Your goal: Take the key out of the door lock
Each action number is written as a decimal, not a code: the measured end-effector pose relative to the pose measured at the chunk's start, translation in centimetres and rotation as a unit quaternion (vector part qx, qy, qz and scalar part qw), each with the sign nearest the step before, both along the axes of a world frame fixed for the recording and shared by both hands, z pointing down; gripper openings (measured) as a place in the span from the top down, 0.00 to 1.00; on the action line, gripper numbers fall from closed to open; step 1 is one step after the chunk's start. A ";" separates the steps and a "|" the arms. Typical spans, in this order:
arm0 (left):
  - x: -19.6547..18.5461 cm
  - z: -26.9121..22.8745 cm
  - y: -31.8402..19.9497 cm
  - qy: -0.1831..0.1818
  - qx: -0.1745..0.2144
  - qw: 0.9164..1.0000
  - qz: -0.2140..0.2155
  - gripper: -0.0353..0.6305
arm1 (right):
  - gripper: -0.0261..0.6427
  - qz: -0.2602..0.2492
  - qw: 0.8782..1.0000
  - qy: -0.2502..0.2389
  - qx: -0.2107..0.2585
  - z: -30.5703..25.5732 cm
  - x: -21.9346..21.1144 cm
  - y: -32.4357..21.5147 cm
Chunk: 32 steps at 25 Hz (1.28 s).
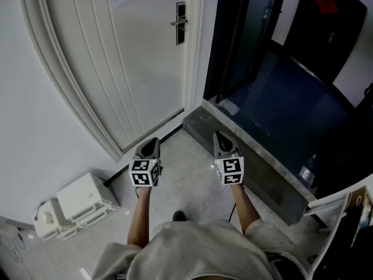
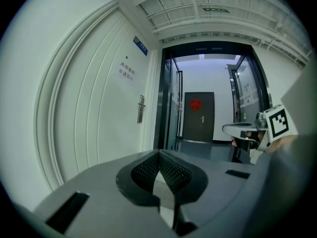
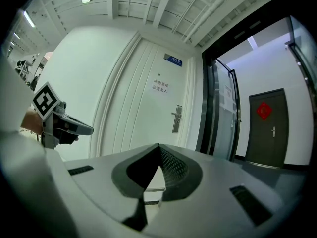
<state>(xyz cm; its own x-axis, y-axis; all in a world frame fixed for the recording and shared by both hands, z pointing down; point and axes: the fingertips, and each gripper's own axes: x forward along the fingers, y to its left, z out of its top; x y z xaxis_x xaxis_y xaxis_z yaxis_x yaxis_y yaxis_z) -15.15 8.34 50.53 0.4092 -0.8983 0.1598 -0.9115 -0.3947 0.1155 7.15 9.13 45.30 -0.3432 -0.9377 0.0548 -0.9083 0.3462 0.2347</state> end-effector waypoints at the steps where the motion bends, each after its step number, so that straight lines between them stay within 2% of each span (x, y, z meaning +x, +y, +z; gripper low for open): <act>1: -0.3 0.0 -1.2 -0.001 0.001 1.000 0.005 0.92 | 0.93 0.004 1.000 -0.001 0.000 0.0 -0.3 -1.1; 12: -2.7 0.0 -9.7 -0.007 0.006 1.000 0.028 0.92 | 0.93 0.019 1.000 -0.003 0.007 0.4 -3.1 -8.3; 24: -1.2 1.5 -15.1 -0.008 -0.005 0.999 0.039 0.92 | 0.93 0.018 1.000 -0.002 -0.013 2.3 -2.3 -13.8; 28: -0.8 1.8 -18.8 -0.015 -0.004 0.999 0.035 0.92 | 0.93 0.008 1.000 -0.005 -0.010 2.7 -2.0 -17.8; 32: 0.0 1.9 -25.0 -0.014 0.001 0.999 0.029 0.92 | 0.93 -0.009 1.000 0.009 -0.004 3.2 -1.9 -24.1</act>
<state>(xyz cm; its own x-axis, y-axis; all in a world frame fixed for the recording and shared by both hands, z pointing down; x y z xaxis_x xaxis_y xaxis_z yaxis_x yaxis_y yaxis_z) -15.12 -16.62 52.43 0.4552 -0.8740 0.1703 -0.8904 -0.4463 0.0893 5.23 -15.01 48.53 -0.3592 -0.9307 0.0691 -0.8972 0.3647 0.2489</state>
